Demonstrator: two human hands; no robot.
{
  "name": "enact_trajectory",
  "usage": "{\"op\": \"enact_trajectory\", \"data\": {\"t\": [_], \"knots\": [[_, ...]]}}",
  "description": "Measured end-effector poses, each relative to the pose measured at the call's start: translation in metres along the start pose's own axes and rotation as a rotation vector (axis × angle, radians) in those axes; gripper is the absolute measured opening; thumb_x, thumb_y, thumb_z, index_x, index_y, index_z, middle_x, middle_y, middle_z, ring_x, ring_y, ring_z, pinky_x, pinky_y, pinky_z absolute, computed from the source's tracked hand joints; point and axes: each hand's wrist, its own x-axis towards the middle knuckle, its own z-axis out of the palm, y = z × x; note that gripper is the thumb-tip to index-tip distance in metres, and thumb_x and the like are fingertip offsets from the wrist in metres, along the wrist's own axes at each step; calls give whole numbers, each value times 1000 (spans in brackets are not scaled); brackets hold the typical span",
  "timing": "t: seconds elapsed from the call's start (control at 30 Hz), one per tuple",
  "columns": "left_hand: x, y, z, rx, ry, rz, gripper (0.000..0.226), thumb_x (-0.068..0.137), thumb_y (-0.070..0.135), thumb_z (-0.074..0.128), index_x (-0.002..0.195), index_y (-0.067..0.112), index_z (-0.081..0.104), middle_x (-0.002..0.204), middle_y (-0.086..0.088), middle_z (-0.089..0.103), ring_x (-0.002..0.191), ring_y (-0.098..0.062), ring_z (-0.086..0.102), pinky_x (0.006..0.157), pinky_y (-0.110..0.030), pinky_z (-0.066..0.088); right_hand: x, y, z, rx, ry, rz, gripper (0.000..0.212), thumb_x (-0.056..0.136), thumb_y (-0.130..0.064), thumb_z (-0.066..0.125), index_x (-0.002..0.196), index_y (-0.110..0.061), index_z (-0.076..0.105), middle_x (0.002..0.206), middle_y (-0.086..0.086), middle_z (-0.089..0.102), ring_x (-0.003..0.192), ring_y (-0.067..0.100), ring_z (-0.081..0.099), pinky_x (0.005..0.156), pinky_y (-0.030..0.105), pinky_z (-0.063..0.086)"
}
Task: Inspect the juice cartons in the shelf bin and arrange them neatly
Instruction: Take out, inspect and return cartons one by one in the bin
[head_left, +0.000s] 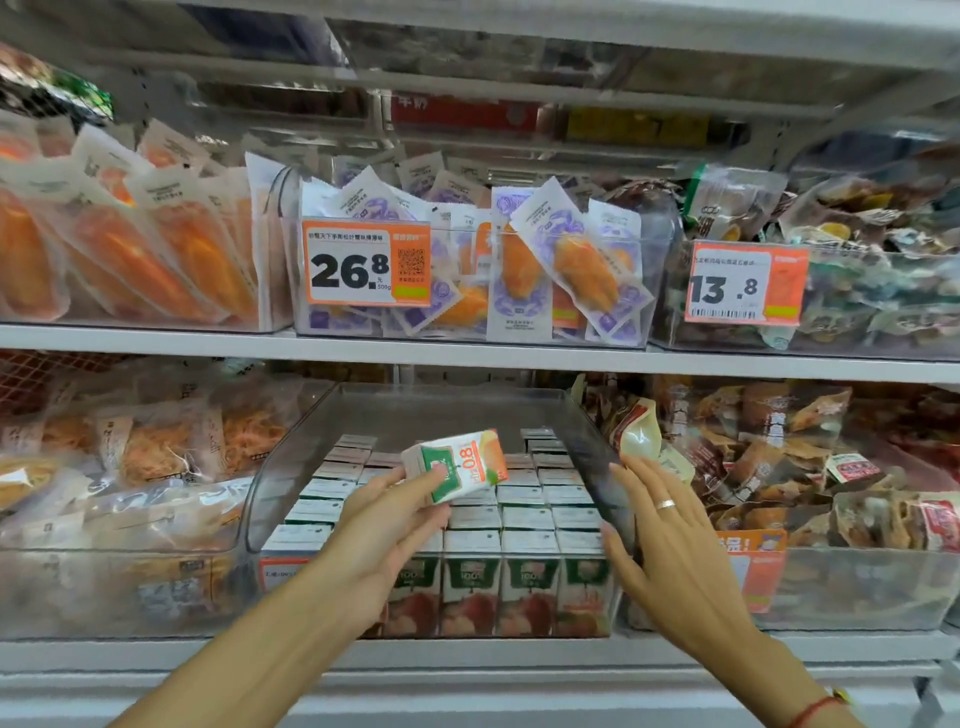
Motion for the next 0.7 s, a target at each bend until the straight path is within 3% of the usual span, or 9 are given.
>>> {"op": "enact_trajectory", "data": {"t": [0.07, 0.13, 0.27, 0.4, 0.5, 0.57, 0.7], "knots": [[22, 2, 13, 28, 15, 0, 36, 88, 5, 68, 123, 5, 60, 107, -13, 72, 101, -20, 67, 82, -26, 53, 1, 5, 7, -69, -26, -11, 69, 101, -46, 14, 133, -3, 56, 140, 13, 53, 131, 30, 51, 113, 40, 25], [47, 4, 26, 56, 24, 1, 39, 88, 1, 66, 126, 3, 57, 115, -16, 68, 102, -21, 65, 81, -26, 52, 3, 7, 11, -97, -41, -21, 73, 101, -47, 6, 136, -4, 55, 144, 13, 51, 132, 29, 49, 111, 41, 23], [96, 3, 50, 196, 78, 96, 56, 88, -1, 66, 138, 4, 42, 131, -20, 58, 115, -28, 61, 94, -29, 50, 5, 9, 18, -99, -7, -20, 71, 101, -45, 7, 135, -7, 56, 141, 11, 53, 128, 28, 54, 109, 42, 26], [132, 5, 59, 435, -10, 187, 47, 88, 1, 67, 132, 5, 52, 133, -17, 59, 119, -30, 59, 102, -36, 48, 5, 12, 25, -74, 43, -35, 61, 100, -40, 18, 137, -7, 54, 142, 10, 53, 128, 27, 54, 110, 42, 25], [152, 12, 63, 843, -46, 260, 52, 86, 6, 71, 135, 6, 55, 139, -14, 56, 121, -30, 58, 103, -36, 47, 6, 14, 28, -66, 84, -51, 56, 92, -35, 35, 136, -6, 55, 140, 10, 54, 126, 27, 55, 112, 42, 25], [160, 16, 64, 1151, -60, 347, 55, 86, 14, 73, 137, 13, 53, 141, -8, 54, 122, -27, 57, 98, -27, 46, 6, 14, 29, -54, 97, -47, 55, 92, -34, 35, 136, -7, 54, 138, 10, 55, 125, 27, 55, 114, 41, 24], [173, 20, 69, 1462, -233, 399, 56, 91, 24, 67, 143, 23, 46, 142, -5, 53, 121, -24, 55, 89, -25, 45, 6, 14, 31, -20, 112, -33, 53, 92, -33, 36, 136, -8, 54, 134, 8, 57, 122, 27, 56, 116, 40, 22]]}}
